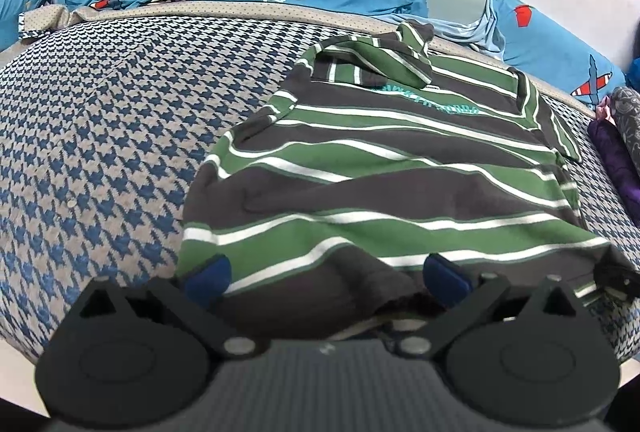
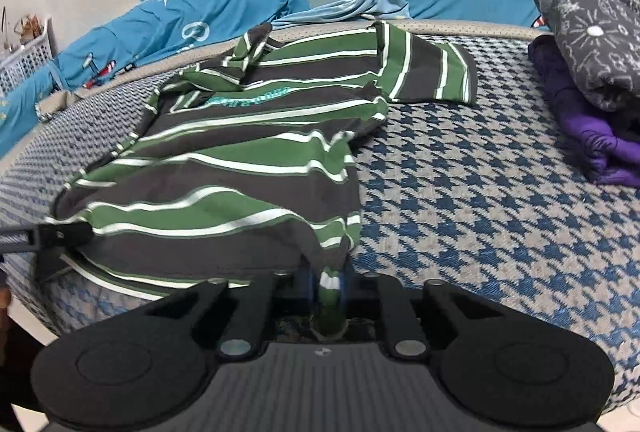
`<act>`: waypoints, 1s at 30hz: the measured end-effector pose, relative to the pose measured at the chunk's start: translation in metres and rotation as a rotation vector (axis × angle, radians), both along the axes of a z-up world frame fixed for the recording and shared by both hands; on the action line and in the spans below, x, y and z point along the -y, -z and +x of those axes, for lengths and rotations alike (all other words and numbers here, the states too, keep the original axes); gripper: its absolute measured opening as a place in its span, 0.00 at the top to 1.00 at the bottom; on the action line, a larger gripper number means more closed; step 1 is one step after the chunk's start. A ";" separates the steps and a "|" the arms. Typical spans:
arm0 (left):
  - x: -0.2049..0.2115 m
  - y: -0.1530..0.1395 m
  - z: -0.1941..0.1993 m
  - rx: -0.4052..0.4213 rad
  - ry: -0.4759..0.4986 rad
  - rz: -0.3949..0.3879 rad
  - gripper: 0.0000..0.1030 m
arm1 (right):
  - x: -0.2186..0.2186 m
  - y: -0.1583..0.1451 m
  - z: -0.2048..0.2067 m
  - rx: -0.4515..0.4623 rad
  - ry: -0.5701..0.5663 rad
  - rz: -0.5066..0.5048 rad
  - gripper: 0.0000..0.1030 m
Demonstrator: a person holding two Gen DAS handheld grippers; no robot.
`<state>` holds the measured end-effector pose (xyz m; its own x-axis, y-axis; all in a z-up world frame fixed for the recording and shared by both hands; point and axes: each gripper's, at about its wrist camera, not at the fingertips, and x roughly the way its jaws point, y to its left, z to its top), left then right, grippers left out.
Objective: Fold clothes
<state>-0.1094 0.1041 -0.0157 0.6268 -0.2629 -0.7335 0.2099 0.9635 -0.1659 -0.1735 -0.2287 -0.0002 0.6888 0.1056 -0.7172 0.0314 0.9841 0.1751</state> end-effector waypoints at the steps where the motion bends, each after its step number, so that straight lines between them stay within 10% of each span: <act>1: -0.001 0.000 0.000 0.001 -0.003 -0.002 0.00 | 0.000 -0.002 -0.002 0.003 -0.001 0.009 0.92; 14: -0.023 -0.011 -0.004 0.013 -0.067 -0.057 0.00 | 0.015 -0.017 -0.048 0.029 0.096 0.103 0.93; 22: -0.042 -0.018 -0.007 0.020 -0.155 -0.077 0.00 | 0.015 -0.025 -0.057 0.073 0.167 0.007 0.76; 30: -0.049 -0.016 -0.004 -0.009 -0.220 -0.029 0.00 | -0.019 -0.034 -0.059 0.132 0.015 -0.021 0.76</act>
<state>-0.1135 0.1535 0.0001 0.6645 -0.1415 -0.7338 -0.0066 0.9808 -0.1951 -0.2326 -0.2095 0.0335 0.7788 0.0807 -0.6221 0.0238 0.9872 0.1579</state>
